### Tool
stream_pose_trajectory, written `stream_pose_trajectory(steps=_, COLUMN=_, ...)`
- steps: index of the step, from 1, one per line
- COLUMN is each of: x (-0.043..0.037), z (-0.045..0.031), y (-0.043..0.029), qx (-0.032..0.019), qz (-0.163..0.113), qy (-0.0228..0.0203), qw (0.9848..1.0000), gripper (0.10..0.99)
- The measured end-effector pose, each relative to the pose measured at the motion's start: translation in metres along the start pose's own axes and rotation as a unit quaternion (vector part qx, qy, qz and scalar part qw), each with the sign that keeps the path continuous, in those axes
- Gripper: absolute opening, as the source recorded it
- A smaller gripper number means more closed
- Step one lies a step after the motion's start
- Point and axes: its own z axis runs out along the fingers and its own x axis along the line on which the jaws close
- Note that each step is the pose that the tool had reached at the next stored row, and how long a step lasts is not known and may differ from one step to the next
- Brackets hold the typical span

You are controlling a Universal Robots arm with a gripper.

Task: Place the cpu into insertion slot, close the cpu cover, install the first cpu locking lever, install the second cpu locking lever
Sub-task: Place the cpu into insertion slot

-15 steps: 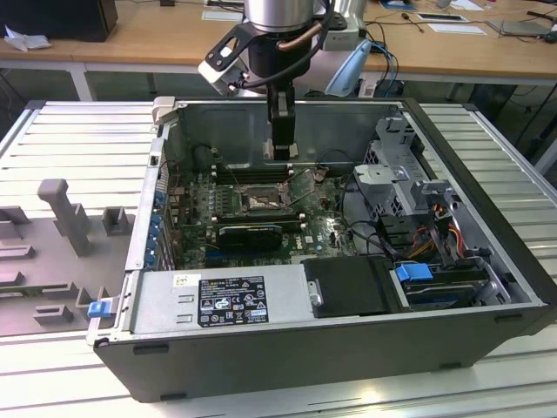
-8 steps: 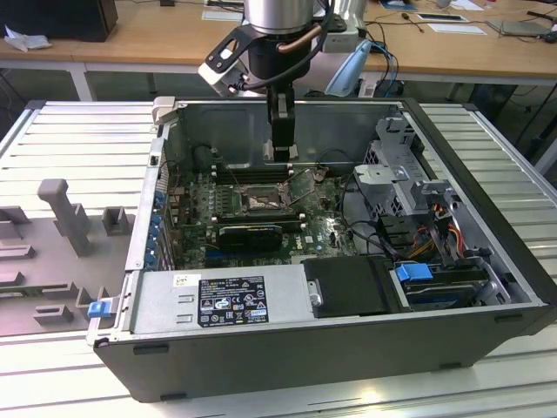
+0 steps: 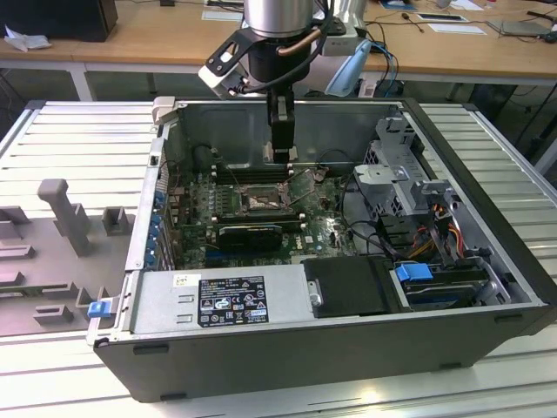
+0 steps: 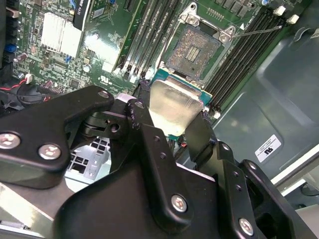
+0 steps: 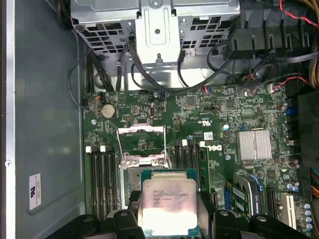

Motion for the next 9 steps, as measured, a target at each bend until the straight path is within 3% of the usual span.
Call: stream_pose_trajectory(steps=9, x=-0.0001, z=0.0036, y=-0.0003, qx=0.0, qz=0.0, qy=0.0001, qw=1.0, gripper=0.525)
